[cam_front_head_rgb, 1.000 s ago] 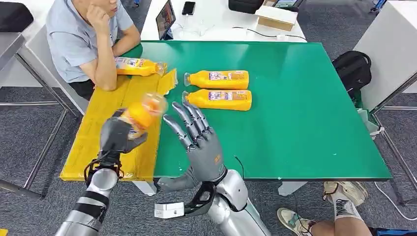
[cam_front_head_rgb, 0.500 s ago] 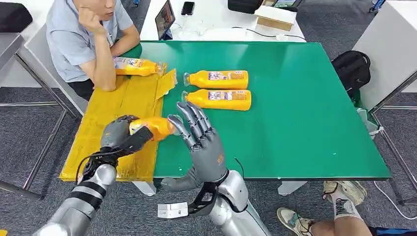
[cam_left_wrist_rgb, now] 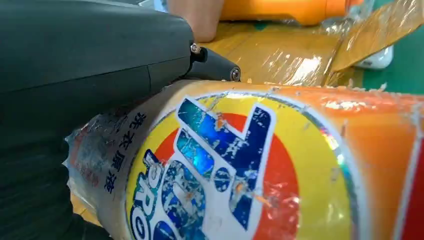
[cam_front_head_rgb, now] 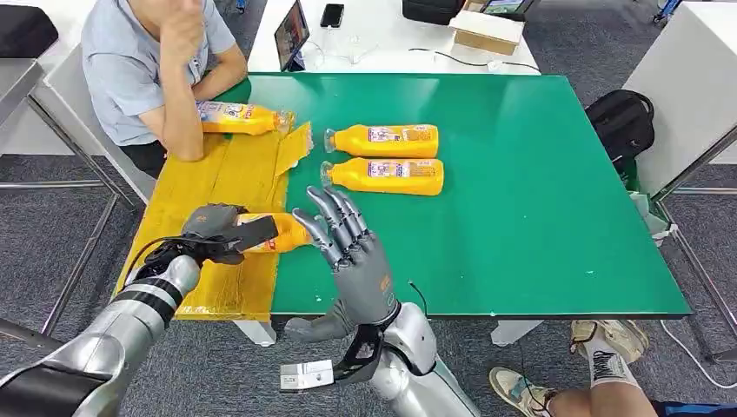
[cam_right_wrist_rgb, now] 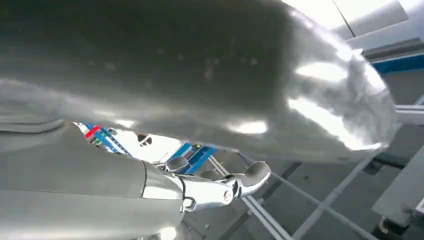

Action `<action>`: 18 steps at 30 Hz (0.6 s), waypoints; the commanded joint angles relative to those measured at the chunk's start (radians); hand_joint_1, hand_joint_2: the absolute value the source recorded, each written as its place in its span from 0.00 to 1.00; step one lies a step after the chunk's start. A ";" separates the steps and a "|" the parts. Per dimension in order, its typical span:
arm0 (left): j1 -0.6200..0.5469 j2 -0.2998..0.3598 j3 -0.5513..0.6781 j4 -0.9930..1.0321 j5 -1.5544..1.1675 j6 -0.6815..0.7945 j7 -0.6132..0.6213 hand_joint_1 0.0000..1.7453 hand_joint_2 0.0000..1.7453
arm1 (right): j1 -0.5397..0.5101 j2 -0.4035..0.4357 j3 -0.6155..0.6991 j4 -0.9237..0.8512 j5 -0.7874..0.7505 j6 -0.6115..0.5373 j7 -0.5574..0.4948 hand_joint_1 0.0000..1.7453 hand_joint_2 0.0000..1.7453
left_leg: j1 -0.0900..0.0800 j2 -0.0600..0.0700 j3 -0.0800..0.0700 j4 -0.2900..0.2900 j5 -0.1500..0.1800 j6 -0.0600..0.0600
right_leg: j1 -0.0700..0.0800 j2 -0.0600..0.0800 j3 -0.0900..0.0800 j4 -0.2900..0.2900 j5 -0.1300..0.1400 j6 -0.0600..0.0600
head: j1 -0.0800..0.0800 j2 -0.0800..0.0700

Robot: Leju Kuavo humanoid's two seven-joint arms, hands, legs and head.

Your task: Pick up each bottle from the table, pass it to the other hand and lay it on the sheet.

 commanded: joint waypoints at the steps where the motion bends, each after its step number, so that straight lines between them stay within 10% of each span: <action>1: -0.052 -0.012 -0.023 0.166 0.053 -0.067 -0.041 0.36 1.00 | -0.087 -0.052 0.061 0.210 -0.019 -0.003 0.000 0.00 0.00 | 0.001 0.003 0.007 -0.002 -0.002 -0.001 | 0.001 0.001 0.006 -0.002 -0.001 -0.002 | 0.000 0.000; 3: -0.050 -0.017 -0.028 0.156 0.059 -0.058 -0.058 0.00 1.00 | -0.100 -0.054 0.070 0.248 -0.010 -0.003 0.000 0.00 0.00 | 0.000 0.002 0.005 -0.002 -0.001 -0.001 | 0.001 0.000 0.005 -0.002 -0.001 -0.001 | 0.000 0.000; 18: 0.043 -0.086 0.181 0.024 0.508 -0.332 -0.380 0.00 1.00 | -0.157 -0.080 0.174 0.378 -0.065 -0.003 0.000 0.00 0.00 | 0.000 0.001 0.004 -0.001 -0.001 -0.001 | 0.000 0.000 0.005 -0.002 -0.001 -0.001 | 0.000 0.000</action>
